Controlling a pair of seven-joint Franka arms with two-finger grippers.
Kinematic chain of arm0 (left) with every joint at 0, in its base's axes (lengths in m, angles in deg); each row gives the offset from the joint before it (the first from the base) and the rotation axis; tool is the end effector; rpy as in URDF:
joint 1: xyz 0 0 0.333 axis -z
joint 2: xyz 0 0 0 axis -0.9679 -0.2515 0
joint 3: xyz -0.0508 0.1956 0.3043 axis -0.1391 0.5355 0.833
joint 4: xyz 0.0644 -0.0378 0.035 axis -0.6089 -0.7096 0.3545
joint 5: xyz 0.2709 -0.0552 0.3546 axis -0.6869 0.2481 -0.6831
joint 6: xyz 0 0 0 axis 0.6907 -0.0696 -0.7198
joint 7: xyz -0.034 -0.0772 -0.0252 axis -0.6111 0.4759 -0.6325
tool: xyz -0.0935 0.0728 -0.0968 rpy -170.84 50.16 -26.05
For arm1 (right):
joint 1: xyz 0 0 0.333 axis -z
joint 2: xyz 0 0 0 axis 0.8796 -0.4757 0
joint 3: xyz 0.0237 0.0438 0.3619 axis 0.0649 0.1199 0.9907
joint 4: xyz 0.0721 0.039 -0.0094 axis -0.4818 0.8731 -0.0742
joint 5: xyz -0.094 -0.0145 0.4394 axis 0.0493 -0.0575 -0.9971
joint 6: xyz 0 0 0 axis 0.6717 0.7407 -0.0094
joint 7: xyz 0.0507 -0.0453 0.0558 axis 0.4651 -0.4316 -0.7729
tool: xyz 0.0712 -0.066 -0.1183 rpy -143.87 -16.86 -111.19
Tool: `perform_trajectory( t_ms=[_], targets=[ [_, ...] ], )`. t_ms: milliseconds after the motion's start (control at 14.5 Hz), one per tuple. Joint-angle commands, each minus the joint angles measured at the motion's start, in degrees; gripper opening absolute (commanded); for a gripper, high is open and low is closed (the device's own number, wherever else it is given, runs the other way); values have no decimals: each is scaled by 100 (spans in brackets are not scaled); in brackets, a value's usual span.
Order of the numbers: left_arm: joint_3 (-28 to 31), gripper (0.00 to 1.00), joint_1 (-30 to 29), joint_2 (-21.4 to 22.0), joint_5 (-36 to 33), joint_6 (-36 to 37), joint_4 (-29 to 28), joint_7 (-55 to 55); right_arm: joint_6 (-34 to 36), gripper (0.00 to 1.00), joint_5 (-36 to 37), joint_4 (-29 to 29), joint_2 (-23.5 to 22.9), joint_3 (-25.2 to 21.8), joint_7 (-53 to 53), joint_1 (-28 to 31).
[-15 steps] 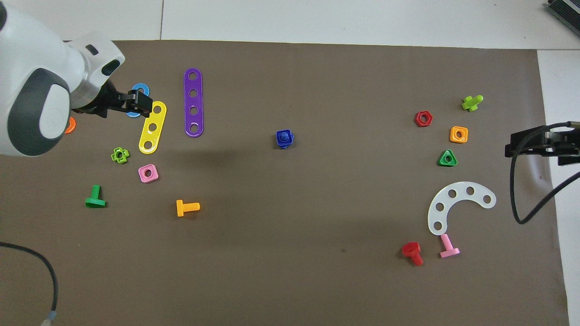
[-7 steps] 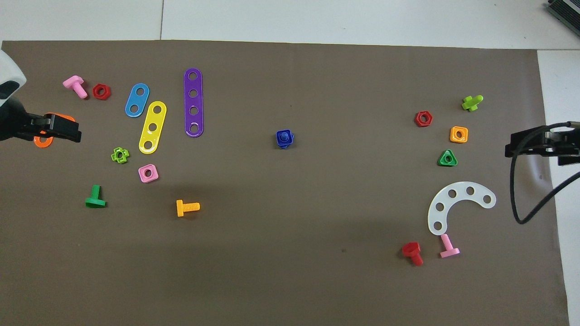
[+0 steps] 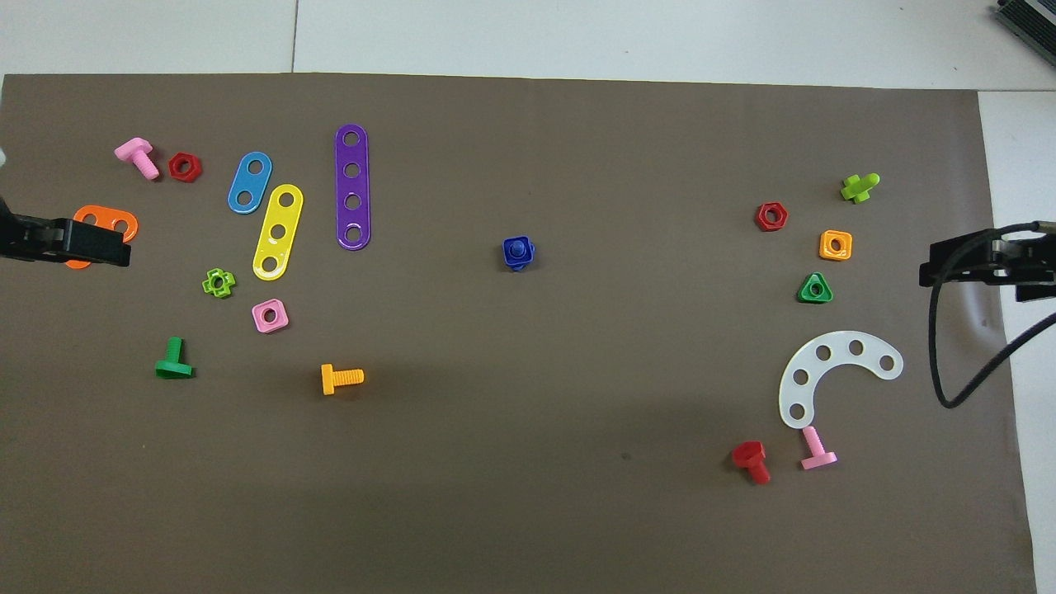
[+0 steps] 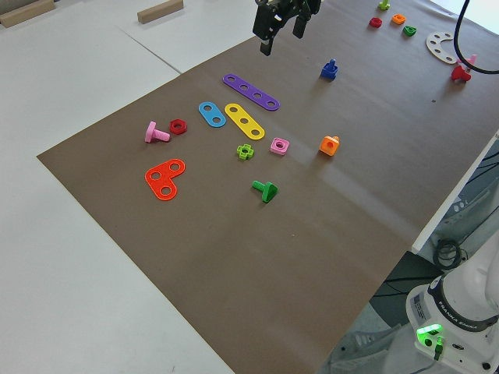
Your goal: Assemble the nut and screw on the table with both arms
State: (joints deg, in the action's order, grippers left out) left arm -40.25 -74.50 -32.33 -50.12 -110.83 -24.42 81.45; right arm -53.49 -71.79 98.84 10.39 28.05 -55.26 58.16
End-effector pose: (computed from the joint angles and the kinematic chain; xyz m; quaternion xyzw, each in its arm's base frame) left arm 0.6174 -0.0171 0.6100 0.9977 -0.0594 0.0308 0.0083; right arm 0.5934 -0.0144 0.6398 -0.9963 0.0857 0.0028 0.0077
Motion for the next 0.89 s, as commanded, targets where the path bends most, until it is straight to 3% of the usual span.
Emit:
perform_trajectory(
  t_ms=[0, 825],
  targets=[
    [5, 100, 20, 216, -23, 181, -182, -11, 31, 100, -2, 92, 114, 32, -135, 35],
    [-13, 100, -50, 304, -163, 349, -244, -231, 31, 100, -2, 92, 114, 32, -135, 35]
  ],
)
